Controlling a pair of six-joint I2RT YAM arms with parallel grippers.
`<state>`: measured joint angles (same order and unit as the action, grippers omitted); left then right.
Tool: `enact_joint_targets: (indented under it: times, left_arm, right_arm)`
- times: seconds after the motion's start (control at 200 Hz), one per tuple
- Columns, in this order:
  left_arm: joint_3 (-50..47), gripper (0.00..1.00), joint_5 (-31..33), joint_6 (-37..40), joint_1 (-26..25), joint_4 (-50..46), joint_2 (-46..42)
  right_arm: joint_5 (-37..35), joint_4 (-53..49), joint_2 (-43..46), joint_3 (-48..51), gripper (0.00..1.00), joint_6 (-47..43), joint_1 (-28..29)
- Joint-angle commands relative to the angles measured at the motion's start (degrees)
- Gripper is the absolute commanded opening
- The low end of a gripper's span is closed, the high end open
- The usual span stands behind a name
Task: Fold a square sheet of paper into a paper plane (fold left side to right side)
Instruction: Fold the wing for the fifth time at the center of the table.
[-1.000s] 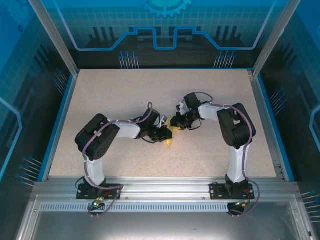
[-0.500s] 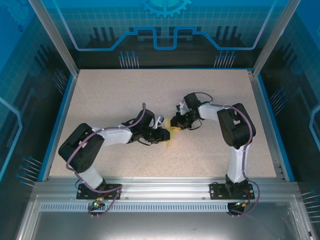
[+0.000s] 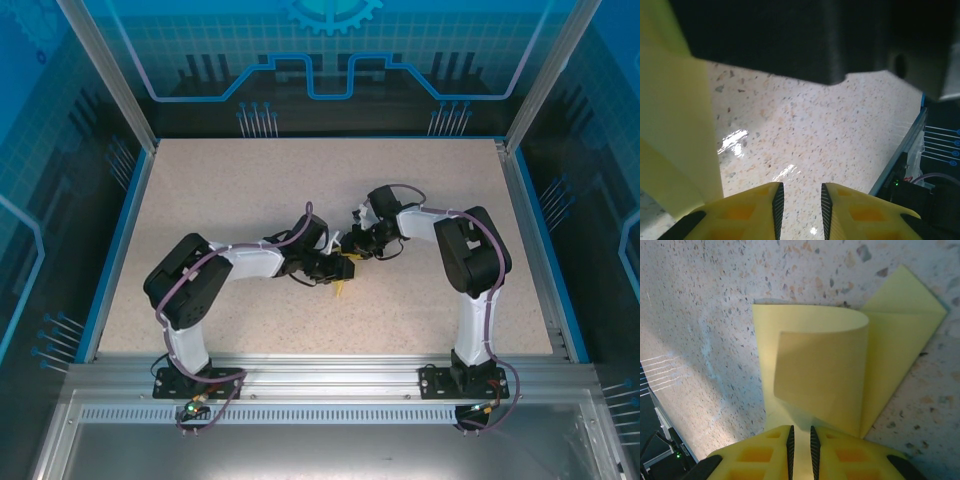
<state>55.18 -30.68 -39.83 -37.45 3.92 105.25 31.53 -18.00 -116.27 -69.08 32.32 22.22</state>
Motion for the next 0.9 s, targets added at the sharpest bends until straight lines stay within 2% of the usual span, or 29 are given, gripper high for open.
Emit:
enact_joint_targets:
  times: [0.0,0.895]
  left_arm:
    - [0.2,0.3,0.7,2.0,-0.1,-2.0,0.7]
    - [-2.7,0.3,1.3,1.0,-0.2,-3.4,2.9]
  right_arm:
    - [-3.4,-3.1,-3.4,1.1,0.2,-0.9,1.2]
    - [-3.7,-4.0,-3.5,0.6,0.2,-1.4,1.2]
